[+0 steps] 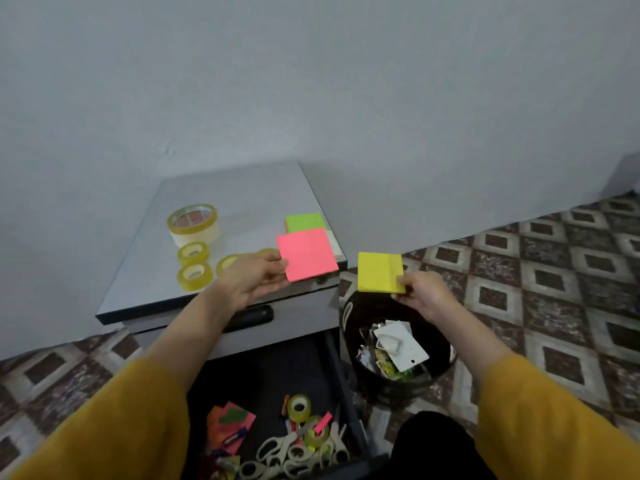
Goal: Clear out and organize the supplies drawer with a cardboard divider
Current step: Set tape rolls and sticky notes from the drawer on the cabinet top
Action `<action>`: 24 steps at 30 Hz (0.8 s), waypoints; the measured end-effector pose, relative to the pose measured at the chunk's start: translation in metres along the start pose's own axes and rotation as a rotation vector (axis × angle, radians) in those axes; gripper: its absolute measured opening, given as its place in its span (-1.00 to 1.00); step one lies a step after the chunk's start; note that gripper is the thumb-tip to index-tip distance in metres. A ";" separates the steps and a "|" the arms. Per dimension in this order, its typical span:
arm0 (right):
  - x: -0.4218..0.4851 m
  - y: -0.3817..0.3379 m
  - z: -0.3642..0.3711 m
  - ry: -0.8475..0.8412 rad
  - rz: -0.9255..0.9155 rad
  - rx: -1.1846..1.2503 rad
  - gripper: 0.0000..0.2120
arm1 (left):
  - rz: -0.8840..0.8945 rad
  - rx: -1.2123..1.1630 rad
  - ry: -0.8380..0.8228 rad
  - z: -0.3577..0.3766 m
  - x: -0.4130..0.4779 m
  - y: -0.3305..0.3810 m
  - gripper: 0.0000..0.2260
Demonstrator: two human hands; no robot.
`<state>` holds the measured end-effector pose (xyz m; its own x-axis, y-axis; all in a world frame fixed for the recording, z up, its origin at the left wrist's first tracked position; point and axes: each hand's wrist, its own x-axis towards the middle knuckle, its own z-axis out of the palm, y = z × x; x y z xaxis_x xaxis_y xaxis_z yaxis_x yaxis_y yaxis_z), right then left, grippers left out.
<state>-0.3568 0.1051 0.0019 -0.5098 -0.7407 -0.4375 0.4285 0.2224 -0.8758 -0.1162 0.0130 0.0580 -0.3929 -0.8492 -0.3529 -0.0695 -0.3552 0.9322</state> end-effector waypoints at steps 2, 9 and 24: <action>0.008 -0.011 0.002 -0.007 -0.014 0.059 -0.87 | 0.012 0.012 0.061 0.005 0.014 0.015 -0.86; 0.031 -0.038 0.010 -0.056 -0.080 0.160 -0.84 | 0.041 -0.031 0.209 0.013 0.068 0.052 -0.87; 0.061 -0.022 0.005 -0.082 0.003 0.092 -0.89 | -0.009 0.290 0.296 0.012 0.121 0.051 -0.88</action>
<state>-0.3935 0.0521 -0.0043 -0.4474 -0.7904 -0.4184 0.4982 0.1682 -0.8506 -0.1785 -0.1028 0.0635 -0.1138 -0.9371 -0.3299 -0.3442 -0.2743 0.8980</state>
